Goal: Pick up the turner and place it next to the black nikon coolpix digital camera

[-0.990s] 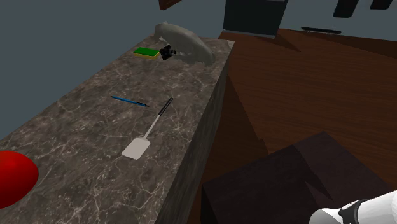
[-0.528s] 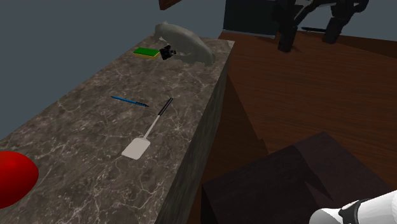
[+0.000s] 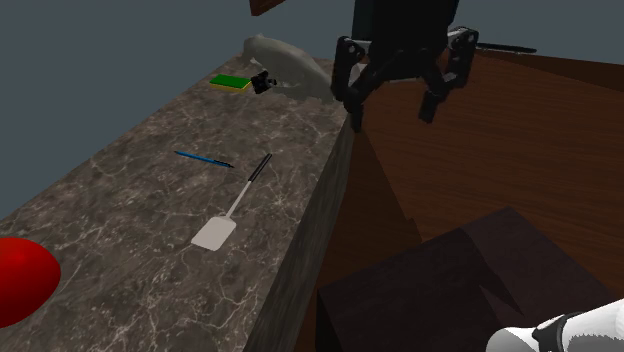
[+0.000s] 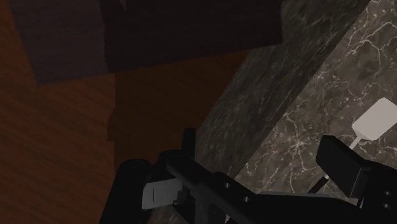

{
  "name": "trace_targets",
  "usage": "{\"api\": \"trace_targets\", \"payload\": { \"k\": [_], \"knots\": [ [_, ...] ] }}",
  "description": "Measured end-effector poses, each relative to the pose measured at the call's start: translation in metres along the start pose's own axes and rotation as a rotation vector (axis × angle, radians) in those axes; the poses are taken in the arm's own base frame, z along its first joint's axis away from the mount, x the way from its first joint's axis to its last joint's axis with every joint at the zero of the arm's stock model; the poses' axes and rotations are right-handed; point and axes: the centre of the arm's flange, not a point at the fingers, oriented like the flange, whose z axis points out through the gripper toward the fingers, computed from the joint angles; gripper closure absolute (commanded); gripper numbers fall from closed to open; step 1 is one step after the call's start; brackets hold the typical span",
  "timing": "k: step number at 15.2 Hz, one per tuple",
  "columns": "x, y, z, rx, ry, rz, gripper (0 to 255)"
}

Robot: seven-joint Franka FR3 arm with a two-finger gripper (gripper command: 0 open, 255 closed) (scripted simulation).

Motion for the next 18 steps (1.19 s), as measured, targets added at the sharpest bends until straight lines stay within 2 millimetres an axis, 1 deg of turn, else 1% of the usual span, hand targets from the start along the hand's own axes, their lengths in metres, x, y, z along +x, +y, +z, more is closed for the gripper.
{"api": "trace_targets", "payload": {
  "k": [5, 8, 10, 11, 13, 15, 17, 18],
  "knots": [
    [0.009, -0.052, 0.038, 0.004, 0.027, 0.094, 0],
    [0.023, -0.08, 0.061, 0.007, 0.042, 0.151, 0],
    [0.028, -0.099, 0.074, 0.009, 0.053, 0.189, 0],
    [0.034, -0.105, 0.079, 0.009, 0.059, 0.209, 0],
    [0.043, -0.127, 0.094, 0.011, 0.07, 0.244, 0],
    [0.055, -0.143, 0.112, 0.013, 0.079, 0.283, 0],
    [0.065, -0.166, 0.125, 0.018, 0.088, 0.319, 0],
    [0.072, -0.172, 0.131, 0.019, 0.093, 0.339, 0]
  ]
}}
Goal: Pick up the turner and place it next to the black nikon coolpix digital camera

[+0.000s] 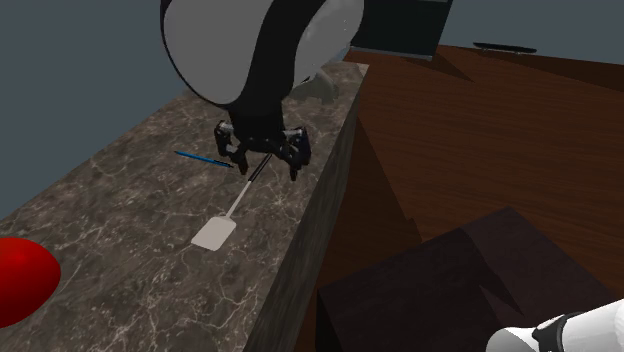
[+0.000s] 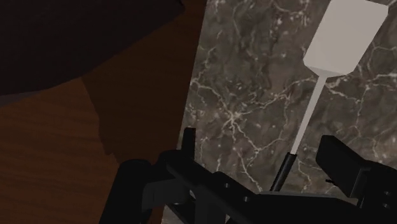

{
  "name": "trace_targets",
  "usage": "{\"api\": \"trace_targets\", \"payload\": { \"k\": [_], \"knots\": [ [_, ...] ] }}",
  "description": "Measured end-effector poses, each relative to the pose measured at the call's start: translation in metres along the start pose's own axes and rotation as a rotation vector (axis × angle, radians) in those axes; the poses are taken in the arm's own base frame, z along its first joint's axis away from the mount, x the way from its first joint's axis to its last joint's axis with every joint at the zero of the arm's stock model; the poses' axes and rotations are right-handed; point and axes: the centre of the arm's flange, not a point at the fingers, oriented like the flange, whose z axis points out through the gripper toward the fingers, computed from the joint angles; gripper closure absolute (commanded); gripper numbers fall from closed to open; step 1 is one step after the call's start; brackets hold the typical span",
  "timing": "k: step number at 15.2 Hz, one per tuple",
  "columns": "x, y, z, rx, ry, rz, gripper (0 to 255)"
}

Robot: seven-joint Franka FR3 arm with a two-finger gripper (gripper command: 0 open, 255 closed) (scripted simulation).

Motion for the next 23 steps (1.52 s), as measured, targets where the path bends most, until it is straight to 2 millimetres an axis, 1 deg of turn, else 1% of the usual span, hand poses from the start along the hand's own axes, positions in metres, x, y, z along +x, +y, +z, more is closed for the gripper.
{"api": "trace_targets", "payload": {
  "k": [4, 7, 9, 16, 18, 22, 23],
  "knots": [
    [0.012, -0.046, 0.03, 0.007, 0.02, 0.076, 0],
    [0.021, -0.073, 0.053, 0.01, 0.035, 0.133, 0],
    [0.026, -0.086, 0.065, 0.011, 0.043, 0.159, 0],
    [0.029, -0.091, 0.1, 0.011, 0.046, 0.168, 0],
    [0.029, -0.091, 0.104, 0.011, 0.046, 0.168, 0],
    [0.029, -0.091, 0.105, 0.011, 0.047, 0.168, 0],
    [0.029, -0.091, 0.105, 0.011, 0.047, 0.168, 255]
  ]
}}
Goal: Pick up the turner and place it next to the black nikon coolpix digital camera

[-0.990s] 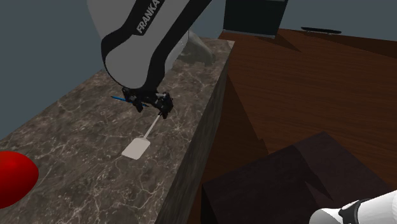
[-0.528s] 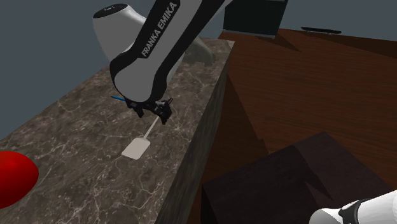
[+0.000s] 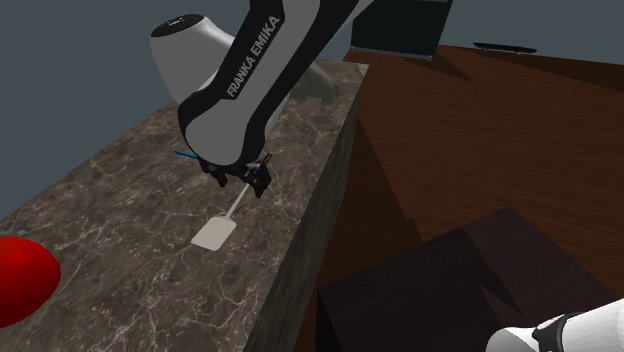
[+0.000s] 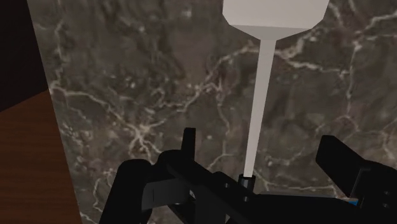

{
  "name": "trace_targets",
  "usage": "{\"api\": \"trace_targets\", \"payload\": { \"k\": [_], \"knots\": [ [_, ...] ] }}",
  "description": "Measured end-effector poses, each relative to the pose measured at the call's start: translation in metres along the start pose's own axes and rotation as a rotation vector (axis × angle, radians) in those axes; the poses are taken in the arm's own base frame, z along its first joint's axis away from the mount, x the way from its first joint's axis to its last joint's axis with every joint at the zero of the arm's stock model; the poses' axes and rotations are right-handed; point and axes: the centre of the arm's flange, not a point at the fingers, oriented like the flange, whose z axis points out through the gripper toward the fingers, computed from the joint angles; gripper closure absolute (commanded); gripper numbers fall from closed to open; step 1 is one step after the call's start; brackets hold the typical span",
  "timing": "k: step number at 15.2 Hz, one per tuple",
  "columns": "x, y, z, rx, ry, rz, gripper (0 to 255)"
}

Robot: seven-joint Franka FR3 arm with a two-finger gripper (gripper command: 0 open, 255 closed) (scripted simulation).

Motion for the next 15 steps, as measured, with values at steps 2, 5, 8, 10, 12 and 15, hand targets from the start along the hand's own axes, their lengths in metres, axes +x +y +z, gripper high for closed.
{"api": "trace_targets", "payload": {
  "k": [2, 5, 8, 10, 12, 15],
  "knots": [
    [0.0, 0.0, 0.0, 0.0, 0.0, 0.0, 255],
    [0.0, 0.0, 0.0, 0.0, 0.0, 0.0, 255],
    [0.0, 0.0, 0.0, 0.0, 0.0, 0.0, 255],
    [0.0, 0.0, 0.0, 0.0, 0.0, 0.0, 255],
    [0.0, 0.0, -0.006, 0.0, 0.0, 0.0, 255],
    [0.002, 0.0, -0.022, 0.0, 0.0, 0.0, 255]
  ]
}}
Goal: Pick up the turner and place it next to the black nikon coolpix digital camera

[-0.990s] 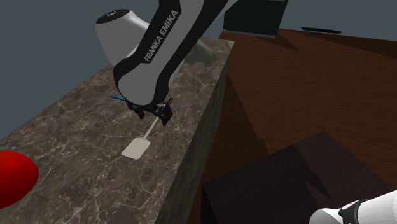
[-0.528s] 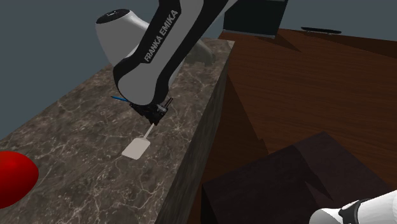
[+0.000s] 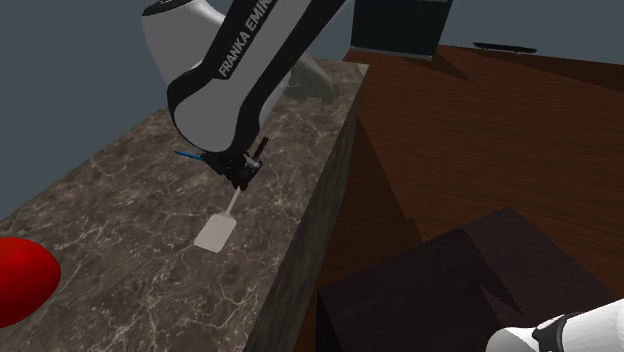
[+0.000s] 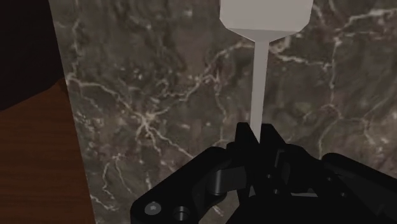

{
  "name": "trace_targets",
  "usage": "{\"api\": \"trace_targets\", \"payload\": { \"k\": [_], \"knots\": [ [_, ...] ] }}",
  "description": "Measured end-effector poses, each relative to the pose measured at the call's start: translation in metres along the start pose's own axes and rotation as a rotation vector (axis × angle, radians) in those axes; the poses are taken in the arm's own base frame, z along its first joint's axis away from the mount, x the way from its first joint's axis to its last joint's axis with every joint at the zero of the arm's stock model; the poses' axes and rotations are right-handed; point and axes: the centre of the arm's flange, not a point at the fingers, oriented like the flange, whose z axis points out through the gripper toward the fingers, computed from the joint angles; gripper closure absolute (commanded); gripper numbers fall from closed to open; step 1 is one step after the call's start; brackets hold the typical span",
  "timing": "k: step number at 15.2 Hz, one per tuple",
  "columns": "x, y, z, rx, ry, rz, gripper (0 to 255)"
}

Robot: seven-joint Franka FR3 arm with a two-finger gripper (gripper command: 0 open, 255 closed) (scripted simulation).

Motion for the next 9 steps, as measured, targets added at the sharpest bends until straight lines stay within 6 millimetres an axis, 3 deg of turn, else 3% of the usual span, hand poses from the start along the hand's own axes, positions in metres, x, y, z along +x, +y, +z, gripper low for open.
{"api": "trace_targets", "payload": {
  "k": [9],
  "knots": [
    [0.002, 0.0, -0.048, 0.0, 0.0, 0.0, 255]
  ]
}}
